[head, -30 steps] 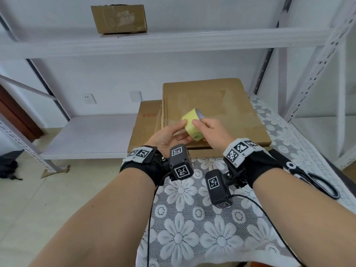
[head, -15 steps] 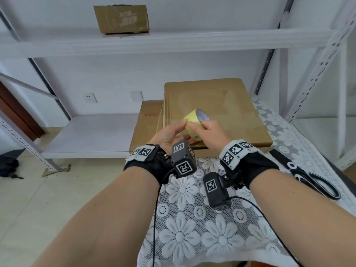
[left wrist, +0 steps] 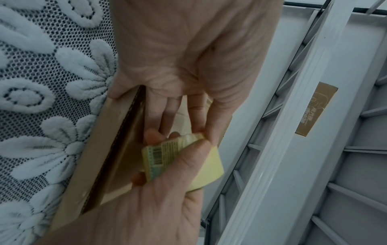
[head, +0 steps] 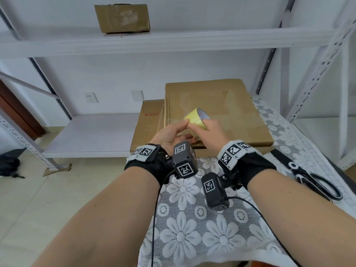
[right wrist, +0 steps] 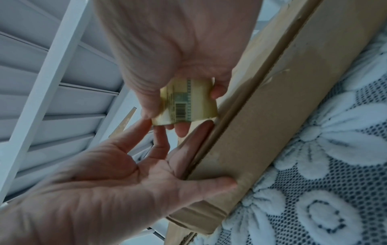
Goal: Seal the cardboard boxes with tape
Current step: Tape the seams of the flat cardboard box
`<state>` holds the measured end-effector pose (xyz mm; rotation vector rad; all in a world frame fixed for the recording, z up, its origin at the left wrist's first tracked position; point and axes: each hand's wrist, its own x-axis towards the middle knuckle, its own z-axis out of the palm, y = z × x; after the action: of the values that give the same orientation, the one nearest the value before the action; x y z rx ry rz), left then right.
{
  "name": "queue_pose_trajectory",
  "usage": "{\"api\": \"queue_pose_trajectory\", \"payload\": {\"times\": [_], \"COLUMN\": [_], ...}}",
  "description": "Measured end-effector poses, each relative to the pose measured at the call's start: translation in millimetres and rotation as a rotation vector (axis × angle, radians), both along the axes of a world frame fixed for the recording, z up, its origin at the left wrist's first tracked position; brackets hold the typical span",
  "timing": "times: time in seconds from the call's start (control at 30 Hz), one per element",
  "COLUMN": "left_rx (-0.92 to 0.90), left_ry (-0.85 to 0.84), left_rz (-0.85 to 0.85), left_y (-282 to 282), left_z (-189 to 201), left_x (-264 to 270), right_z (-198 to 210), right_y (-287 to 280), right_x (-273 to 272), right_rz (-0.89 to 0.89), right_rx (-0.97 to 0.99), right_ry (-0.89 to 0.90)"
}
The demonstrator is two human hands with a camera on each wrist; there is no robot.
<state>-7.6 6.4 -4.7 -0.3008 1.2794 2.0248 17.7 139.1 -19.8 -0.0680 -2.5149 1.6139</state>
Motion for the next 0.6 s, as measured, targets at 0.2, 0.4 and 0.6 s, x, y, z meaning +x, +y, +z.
{"api": "queue_pose_trajectory", "payload": {"times": [0.2,0.4,0.6], "left_rx": [0.005,-0.009,0.003], "left_ry": [-0.005,0.011,0.004], "left_rz": [-0.017,-0.024,-0.005], "left_y": [2.4,4.9,4.4], "left_z": [-0.6,1.6,-1.0], "left_x": [-3.9,-0.8,-2.2], "right_z": [1.3,1.7,1.5], "right_y": [6.7,3.0,8.6], "right_x": [0.5,-0.9,-2.8], "right_rz": [0.035,-0.039,0.022], "right_rx": [-0.020,-0.024,0.013], "right_ry": [-0.023,0.004,0.008]}}
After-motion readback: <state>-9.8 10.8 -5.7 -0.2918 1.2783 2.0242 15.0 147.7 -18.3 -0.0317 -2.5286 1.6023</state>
